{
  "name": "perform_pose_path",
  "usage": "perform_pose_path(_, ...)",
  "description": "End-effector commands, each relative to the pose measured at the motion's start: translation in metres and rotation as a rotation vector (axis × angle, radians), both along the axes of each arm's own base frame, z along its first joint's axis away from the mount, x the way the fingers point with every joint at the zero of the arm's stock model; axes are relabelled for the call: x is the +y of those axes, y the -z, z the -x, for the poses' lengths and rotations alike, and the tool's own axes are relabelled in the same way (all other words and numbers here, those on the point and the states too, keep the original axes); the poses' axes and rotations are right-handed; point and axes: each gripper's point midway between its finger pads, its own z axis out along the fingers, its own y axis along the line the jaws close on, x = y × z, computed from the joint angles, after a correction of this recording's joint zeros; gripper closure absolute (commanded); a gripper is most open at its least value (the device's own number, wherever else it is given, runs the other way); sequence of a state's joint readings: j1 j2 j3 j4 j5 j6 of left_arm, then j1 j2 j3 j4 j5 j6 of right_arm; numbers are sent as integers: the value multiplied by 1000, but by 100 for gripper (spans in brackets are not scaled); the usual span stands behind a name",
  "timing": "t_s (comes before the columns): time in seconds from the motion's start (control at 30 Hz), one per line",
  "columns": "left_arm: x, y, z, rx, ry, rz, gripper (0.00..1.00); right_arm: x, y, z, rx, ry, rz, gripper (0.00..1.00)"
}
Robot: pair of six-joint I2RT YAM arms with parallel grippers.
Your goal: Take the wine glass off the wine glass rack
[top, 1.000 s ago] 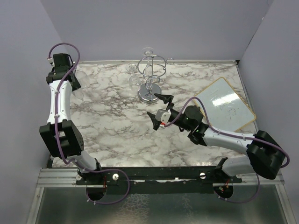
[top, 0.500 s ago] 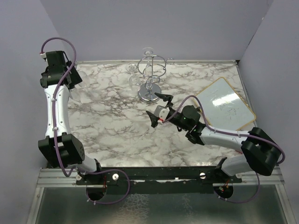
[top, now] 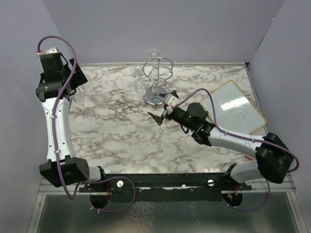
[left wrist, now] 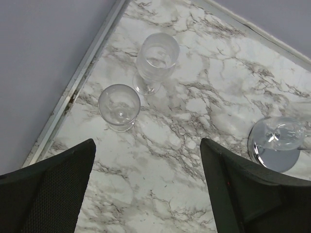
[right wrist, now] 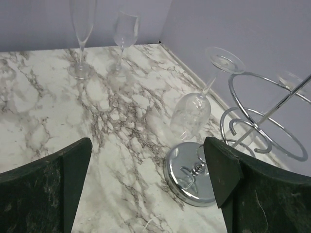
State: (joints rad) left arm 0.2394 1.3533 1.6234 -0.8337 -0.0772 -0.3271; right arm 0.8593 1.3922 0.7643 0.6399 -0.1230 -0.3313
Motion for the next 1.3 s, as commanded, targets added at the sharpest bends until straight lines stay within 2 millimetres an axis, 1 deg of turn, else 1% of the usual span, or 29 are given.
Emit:
perform_pose_path(0.0,-29,-39,3,-136,118,48,9,-8,-29,9,179,35,-142,0)
perform_pose_path(0.07,-49,-48,5,-184,205,94,11,-22,-36,9,214,90,-173,0)
perform_pose_path(0.13,-77,-58,7,-250,321,172,13,-42,-39,4,244,171,-202,0)
perform_pose_path(0.2,-110,-63,7,-314,446,274,14,-68,-42,-4,298,225,-251,0)
perform_pose_path(0.23,-131,-68,7,-347,521,323,14,-81,-42,-10,336,238,-286,0)
perform_pose_path(0.3,-168,-70,5,-380,629,379,15,-108,-41,-19,410,239,-354,1)
perform_pose_path(0.33,-186,-69,2,-386,670,396,14,-121,-40,-24,444,240,-386,0)
perform_pose_path(0.4,-216,-59,-5,-364,730,441,14,-140,-37,-32,510,239,-433,0)
perform_pose_path(0.47,-235,-47,-15,-329,737,512,15,-152,-35,-38,568,239,-466,0)
perform_pose_path(0.53,-243,-27,-29,-300,697,593,19,-155,-37,-38,580,246,-478,0)
perform_pose_path(0.6,-246,-18,-43,-314,635,650,21,-155,-41,-37,584,243,-486,0)
perform_pose_path(0.73,-238,4,-68,-329,488,709,21,-156,-47,-44,616,268,-491,0)
perform_pose_path(0.8,-233,14,-79,-328,432,705,21,-154,-46,-48,647,273,-472,0)
perform_pose_path(0.87,-231,22,-88,-329,421,685,26,-152,-46,-50,670,271,-459,0)
perform_pose_path(0.93,-232,25,-98,-325,443,655,28,-148,-48,-47,674,243,-455,0)
perform_pose_path(1.03,-239,27,-108,-309,523,612,27,-141,-50,-41,675,184,-441,0)
perform_pose_path(1.1,-238,34,-114,-268,535,594,27,-141,-51,-41,670,179,-437,0)
perform_pose_path(1.17,-236,33,-118,-256,544,591,27,-142,-49,-42,666,185,-431,0)
perform_pose_path(1.27,-235,33,-124,-258,556,585,31,-139,-49,-40,657,164,-422,0)
